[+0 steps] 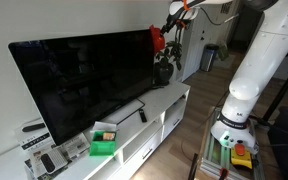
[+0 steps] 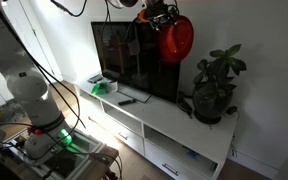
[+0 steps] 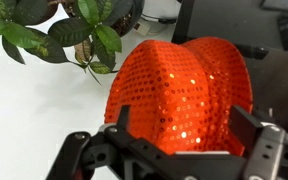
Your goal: Pick up the red hat and put it on the tv stand
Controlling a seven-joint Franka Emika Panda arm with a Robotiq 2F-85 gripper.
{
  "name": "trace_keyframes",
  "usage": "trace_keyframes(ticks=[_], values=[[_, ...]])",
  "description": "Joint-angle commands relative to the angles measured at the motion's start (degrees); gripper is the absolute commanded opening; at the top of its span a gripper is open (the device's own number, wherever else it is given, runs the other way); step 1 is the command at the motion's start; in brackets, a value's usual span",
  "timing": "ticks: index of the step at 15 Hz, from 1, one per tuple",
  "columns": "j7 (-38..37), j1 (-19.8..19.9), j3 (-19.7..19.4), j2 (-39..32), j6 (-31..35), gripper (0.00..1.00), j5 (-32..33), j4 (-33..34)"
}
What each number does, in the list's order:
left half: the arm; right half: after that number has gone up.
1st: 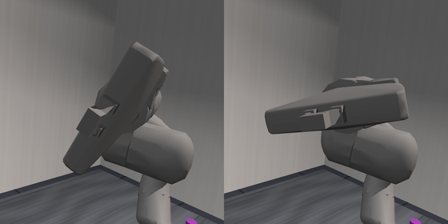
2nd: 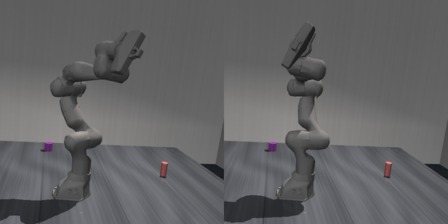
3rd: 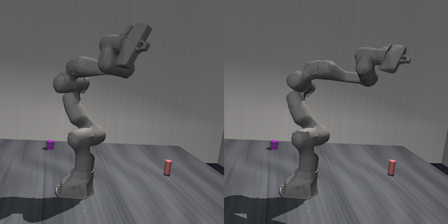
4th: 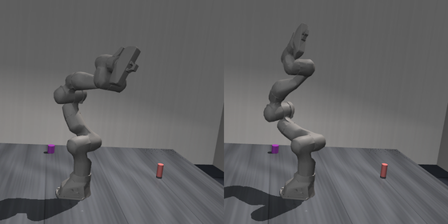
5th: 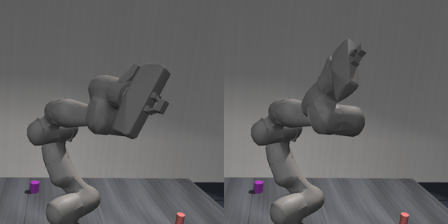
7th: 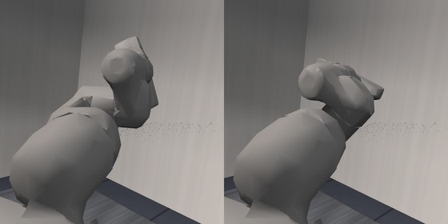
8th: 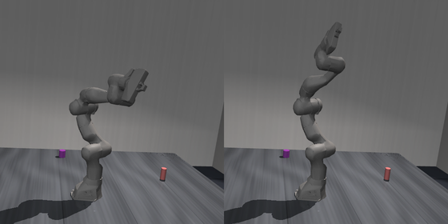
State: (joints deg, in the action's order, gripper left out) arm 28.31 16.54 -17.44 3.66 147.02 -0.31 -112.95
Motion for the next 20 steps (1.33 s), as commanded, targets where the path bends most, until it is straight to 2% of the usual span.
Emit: trace_keyframes(ticks=[1, 3, 4, 6, 8, 15, 17, 20], values=[[5.13, -0.67, -0.70, -2.50, 1.04, 1.00, -3.94, 2.79], [6.31, -0.46, -0.55, -3.63, 1.38, 1.00, -4.74, 3.79], [6.56, -0.30, -0.43, -4.29, 1.67, 0.95, -4.80, 4.32], [7.24, 0.00, -0.16, -5.47, 1.21, 0.71, -5.52, 5.41], [7.57, 0.33, 0.11, -6.49, 1.13, 0.61, -5.85, 6.26], [8.11, 1.22, 0.92, -8.55, 0.36, 0.11, -6.39, 8.38], [7.76, 1.40, 1.00, -8.73, 0.51, 0.00, -6.02, 8.56], [6.20, 1.50, 0.79, -8.12, 1.42, 0.00, -5.00, 8.20]])
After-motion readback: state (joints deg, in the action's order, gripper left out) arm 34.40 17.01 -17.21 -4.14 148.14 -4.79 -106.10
